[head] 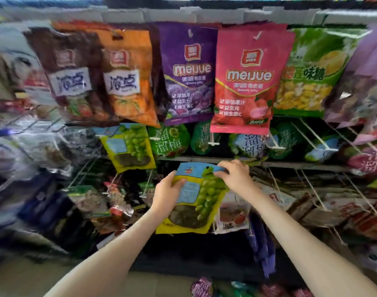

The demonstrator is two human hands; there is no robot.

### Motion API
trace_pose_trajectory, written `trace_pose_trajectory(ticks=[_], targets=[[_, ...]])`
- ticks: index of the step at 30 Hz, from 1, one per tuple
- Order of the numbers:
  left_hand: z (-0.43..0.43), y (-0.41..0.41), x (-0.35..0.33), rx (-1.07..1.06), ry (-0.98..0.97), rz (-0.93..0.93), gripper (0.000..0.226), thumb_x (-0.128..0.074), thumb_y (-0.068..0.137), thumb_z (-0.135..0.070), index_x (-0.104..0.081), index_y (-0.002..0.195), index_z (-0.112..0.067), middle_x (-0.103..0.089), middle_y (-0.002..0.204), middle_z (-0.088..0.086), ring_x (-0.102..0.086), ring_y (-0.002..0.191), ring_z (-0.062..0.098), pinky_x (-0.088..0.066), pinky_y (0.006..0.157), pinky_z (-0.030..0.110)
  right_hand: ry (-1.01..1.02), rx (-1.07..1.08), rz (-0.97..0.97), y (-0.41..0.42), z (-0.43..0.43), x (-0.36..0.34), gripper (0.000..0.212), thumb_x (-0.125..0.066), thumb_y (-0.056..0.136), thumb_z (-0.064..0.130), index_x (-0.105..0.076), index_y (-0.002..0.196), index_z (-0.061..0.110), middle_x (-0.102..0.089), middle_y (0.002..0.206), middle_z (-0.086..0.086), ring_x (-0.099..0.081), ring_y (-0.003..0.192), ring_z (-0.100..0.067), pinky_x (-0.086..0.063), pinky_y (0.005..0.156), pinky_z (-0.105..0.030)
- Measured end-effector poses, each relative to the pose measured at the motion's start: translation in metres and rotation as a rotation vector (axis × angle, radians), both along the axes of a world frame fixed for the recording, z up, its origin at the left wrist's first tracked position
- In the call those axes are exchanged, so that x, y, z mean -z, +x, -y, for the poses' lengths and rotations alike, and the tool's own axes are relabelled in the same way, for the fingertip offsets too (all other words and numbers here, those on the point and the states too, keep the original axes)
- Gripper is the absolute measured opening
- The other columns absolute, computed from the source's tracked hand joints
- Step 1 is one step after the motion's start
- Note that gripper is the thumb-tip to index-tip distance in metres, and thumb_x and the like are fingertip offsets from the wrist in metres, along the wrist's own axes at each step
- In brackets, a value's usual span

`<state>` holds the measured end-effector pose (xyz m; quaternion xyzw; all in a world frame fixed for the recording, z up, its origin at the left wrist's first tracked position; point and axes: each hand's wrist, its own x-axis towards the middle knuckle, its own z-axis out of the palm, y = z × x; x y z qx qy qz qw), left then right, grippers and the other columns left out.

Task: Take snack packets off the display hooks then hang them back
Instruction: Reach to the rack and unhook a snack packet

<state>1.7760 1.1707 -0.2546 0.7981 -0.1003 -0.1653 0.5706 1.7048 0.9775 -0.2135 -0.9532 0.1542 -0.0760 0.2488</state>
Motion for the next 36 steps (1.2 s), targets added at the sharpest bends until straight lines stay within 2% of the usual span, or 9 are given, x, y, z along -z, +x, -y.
trace_pose_trajectory(ticks=[3, 7, 12, 17, 19, 25, 30, 34, 36], targets=[[-0.041, 0.021, 0.0, -0.083, -0.1, -0.029, 0.034, -0.061, 0.09, -0.031, -0.058, 0.124, -0.026, -0.068, 0.107, 0.001, -0.067, 0.092, 0.02, -0.056, 0.081, 0.044, 0.092, -0.074, 0.012, 0.027, -0.039, -0.005, 0.021, -0.055, 0.093, 0.028, -0.063, 0.107, 0.015, -0.04, 0.076, 0.009, -0.048, 0.104, -0.029, -0.031, 0.089, -0.037], [-0.091, 0.045, -0.014, -0.201, -0.192, -0.007, 0.011, -0.063, 0.085, -0.044, -0.069, 0.088, -0.034, -0.073, 0.088, 0.001, -0.069, 0.085, 0.024, -0.054, 0.076, 0.044, 0.189, -0.224, -0.054, 0.066, -0.094, -0.022, 0.029, -0.055, 0.093, 0.024, -0.059, 0.121, 0.025, -0.042, 0.085, 0.007, -0.046, 0.112, -0.027, -0.033, 0.099, -0.039], [-0.138, 0.075, -0.025, -0.329, -0.203, 0.012, 0.024, -0.062, 0.081, -0.054, -0.069, 0.086, -0.032, -0.073, 0.085, 0.001, -0.07, 0.082, 0.023, -0.054, 0.076, 0.045, 0.175, -0.27, -0.06, 0.111, -0.144, -0.036, 0.033, -0.048, 0.096, 0.02, -0.055, 0.125, 0.035, -0.045, 0.101, 0.002, -0.031, 0.125, -0.023, -0.014, 0.1, -0.032], [-0.176, 0.096, -0.024, -0.383, -0.26, 0.049, 0.017, -0.061, 0.087, -0.045, -0.068, 0.09, -0.031, -0.072, 0.081, -0.006, -0.069, 0.079, 0.017, -0.056, 0.068, 0.035, 0.128, -0.283, -0.044, 0.153, -0.201, -0.038, 0.026, -0.047, 0.096, 0.027, -0.058, 0.119, 0.036, -0.051, 0.118, -0.001, -0.028, 0.129, -0.018, -0.008, 0.107, -0.044], [-0.183, 0.1, -0.025, -0.397, -0.272, 0.067, 0.017, -0.061, 0.087, -0.043, -0.069, 0.089, -0.028, -0.071, 0.076, -0.008, -0.068, 0.074, 0.014, -0.054, 0.062, 0.03, 0.133, -0.256, -0.01, 0.166, -0.214, -0.036, 0.02, -0.05, 0.094, 0.037, -0.062, 0.109, 0.032, -0.055, 0.114, -0.001, -0.034, 0.125, -0.018, -0.011, 0.105, -0.043], [-0.188, 0.114, -0.028, -0.472, -0.305, 0.047, 0.021, -0.066, 0.082, -0.049, -0.07, 0.079, -0.029, -0.07, 0.075, 0.002, -0.069, 0.076, 0.029, -0.055, 0.069, 0.048, 0.273, -0.095, 0.069, 0.186, -0.22, -0.038, 0.017, -0.056, 0.089, 0.046, -0.062, 0.09, 0.03, -0.049, 0.095, 0.002, -0.038, 0.119, -0.02, -0.016, 0.093, -0.038], [-0.186, 0.126, -0.034, -0.483, -0.34, -0.003, 0.026, -0.065, 0.081, -0.05, -0.069, 0.08, -0.024, -0.071, 0.077, 0.002, -0.069, 0.075, 0.024, -0.055, 0.07, 0.043, 0.259, -0.077, 0.175, 0.192, -0.225, -0.047, 0.019, -0.059, 0.087, 0.041, -0.068, 0.095, 0.026, -0.033, 0.079, 0.019, -0.035, 0.113, -0.017, -0.018, 0.098, -0.039], [-0.187, 0.137, -0.035, -0.463, -0.307, -0.042, 0.056, -0.063, 0.07, -0.066, -0.069, 0.086, -0.012, -0.072, 0.088, 0.013, -0.068, 0.084, 0.035, -0.054, 0.078, 0.054, 0.307, -0.058, 0.219, 0.194, -0.224, -0.044, 0.015, -0.06, 0.087, 0.038, -0.068, 0.09, 0.025, -0.032, 0.079, 0.02, -0.032, 0.103, -0.012, -0.02, 0.098, -0.038], [-0.188, 0.141, -0.036, -0.455, -0.278, -0.016, 0.047, -0.061, 0.078, -0.061, -0.069, 0.084, -0.015, -0.073, 0.086, 0.009, -0.07, 0.08, 0.029, -0.055, 0.078, 0.052, 0.317, -0.055, 0.22, 0.197, -0.224, -0.042, 0.013, -0.059, 0.088, 0.037, -0.067, 0.09, 0.026, -0.032, 0.079, 0.02, -0.028, 0.098, -0.011, -0.019, 0.094, -0.037]])
